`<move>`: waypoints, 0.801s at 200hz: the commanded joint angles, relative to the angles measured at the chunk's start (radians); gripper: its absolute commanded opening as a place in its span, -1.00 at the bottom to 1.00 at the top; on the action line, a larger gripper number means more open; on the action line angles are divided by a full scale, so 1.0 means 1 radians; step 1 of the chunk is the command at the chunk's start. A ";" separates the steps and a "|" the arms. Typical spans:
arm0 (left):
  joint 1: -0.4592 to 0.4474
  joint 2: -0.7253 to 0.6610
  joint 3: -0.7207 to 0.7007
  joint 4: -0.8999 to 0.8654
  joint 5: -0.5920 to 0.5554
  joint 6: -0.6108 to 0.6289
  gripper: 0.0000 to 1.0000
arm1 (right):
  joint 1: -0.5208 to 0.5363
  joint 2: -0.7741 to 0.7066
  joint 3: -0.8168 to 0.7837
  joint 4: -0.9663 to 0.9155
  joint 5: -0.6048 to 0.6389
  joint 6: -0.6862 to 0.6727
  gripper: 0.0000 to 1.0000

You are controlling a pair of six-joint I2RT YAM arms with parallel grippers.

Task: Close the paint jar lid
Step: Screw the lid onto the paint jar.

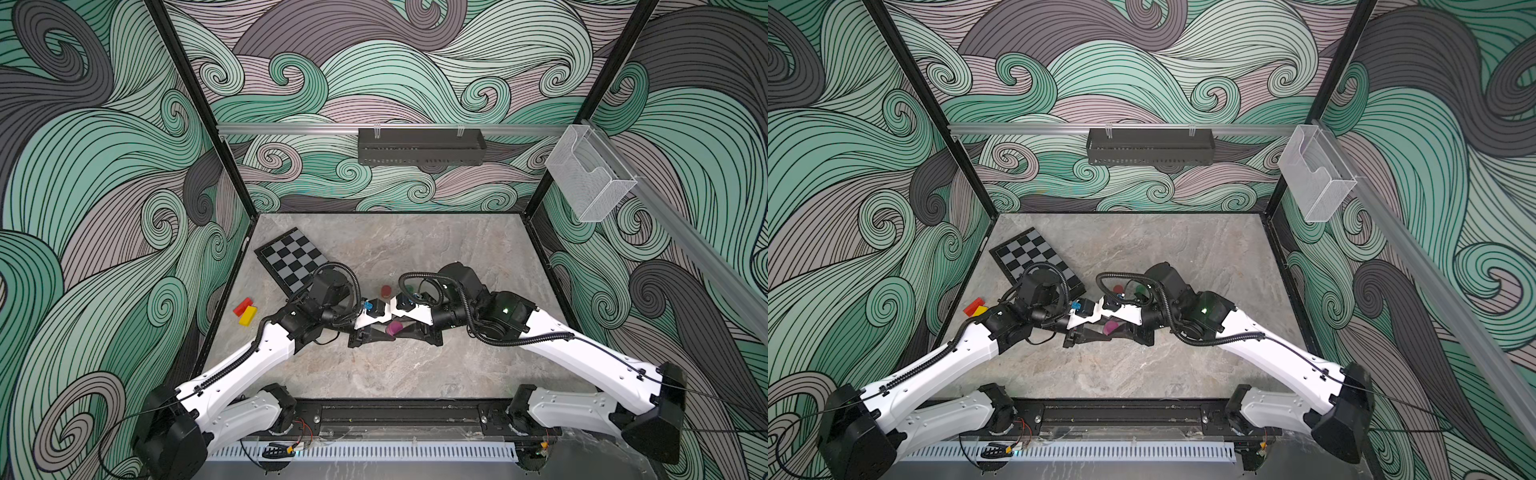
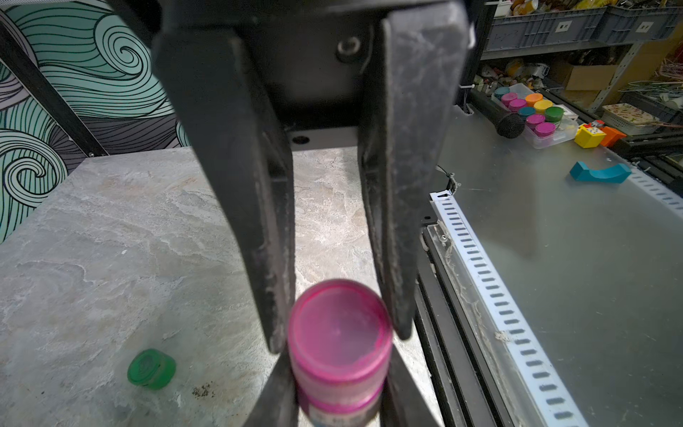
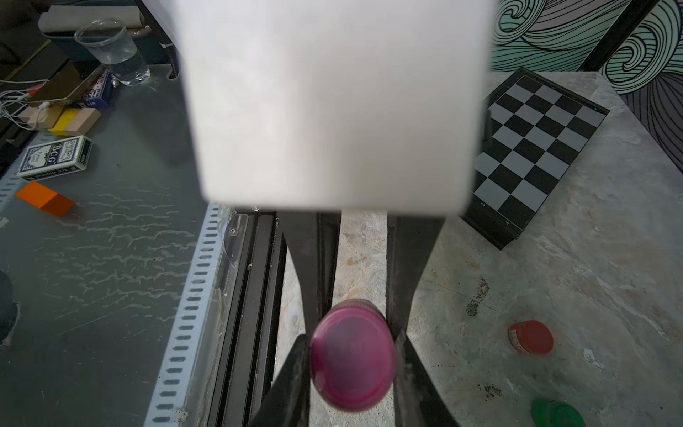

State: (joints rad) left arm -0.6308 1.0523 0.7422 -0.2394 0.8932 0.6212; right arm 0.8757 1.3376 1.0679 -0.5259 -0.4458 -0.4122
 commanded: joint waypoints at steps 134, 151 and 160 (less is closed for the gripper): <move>-0.004 -0.051 -0.014 0.139 -0.146 -0.046 -0.62 | 0.131 0.060 0.042 0.117 0.401 0.576 -0.71; -0.004 -0.056 -0.018 0.147 -0.167 -0.050 -0.62 | 0.160 0.073 0.060 0.104 0.478 0.676 -0.73; -0.004 -0.059 -0.021 0.154 -0.178 -0.055 -0.63 | 0.178 0.080 0.068 0.101 0.517 0.727 -0.74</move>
State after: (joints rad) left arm -0.6273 1.0225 0.7193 -0.1841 0.7139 0.5701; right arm 1.0088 1.3697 1.0924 -0.4789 -0.0532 0.1047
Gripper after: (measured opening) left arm 0.314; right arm 0.318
